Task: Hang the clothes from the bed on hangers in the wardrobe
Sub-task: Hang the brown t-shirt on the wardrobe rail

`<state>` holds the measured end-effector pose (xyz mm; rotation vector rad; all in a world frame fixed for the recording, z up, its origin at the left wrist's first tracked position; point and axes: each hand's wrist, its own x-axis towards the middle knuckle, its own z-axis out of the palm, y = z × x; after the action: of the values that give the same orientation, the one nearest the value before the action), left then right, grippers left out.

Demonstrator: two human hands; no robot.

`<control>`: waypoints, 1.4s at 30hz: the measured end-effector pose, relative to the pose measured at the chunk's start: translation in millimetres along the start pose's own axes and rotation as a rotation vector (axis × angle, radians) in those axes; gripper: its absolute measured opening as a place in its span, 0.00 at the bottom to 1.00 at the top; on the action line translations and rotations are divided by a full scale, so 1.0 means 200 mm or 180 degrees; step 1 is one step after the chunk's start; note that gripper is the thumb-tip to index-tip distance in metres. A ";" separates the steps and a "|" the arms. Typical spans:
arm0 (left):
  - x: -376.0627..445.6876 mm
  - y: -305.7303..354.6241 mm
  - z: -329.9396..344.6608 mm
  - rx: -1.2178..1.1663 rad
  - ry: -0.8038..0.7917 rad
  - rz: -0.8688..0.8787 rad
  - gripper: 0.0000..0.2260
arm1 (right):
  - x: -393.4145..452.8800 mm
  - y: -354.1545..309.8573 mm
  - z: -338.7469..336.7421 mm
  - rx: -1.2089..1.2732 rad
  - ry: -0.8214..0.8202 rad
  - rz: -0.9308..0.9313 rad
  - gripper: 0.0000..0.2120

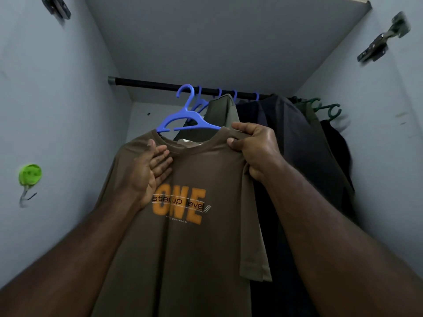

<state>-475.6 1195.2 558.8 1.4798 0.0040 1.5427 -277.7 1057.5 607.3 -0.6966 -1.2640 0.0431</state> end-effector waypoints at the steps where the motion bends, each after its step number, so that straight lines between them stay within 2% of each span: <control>1: 0.03 -0.01 0.00 0.0026 -0.0002 0.0036 0.22 | 0.03 0.03 0.01 0.0053 -0.0007 -0.0036 0.26; 4: 0.12 -0.04 -0.03 0.0055 0.0005 0.0123 0.22 | 0.11 0.11 0.04 0.0187 0.0029 -0.0148 0.31; 13: 0.41 -0.09 -0.06 -0.0007 -0.0164 0.0374 0.23 | 0.30 0.17 0.07 0.0336 -0.0019 -0.0382 0.29; 17: 0.52 -0.11 -0.07 0.0029 -0.0283 0.0451 0.19 | 0.39 0.19 0.09 0.0270 0.0022 -0.0504 0.29; 32: 0.92 -0.15 -0.04 -0.0048 -0.0362 0.0599 0.23 | 0.78 0.20 0.24 -0.0563 0.0449 -0.0776 0.18; 38: 1.10 -0.10 -0.06 -0.0011 -0.0336 0.0575 0.25 | 0.98 0.20 0.33 -0.0778 0.0549 -0.0698 0.16; 42: 1.17 -0.14 -0.07 0.0045 -0.0312 0.0466 0.22 | 1.03 0.22 0.37 -0.0939 0.0410 -0.0515 0.15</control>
<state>-424.1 1361.1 717.9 1.5951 -0.1543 1.5868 -259.9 1209.5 771.2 -0.8334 -1.2102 -0.3220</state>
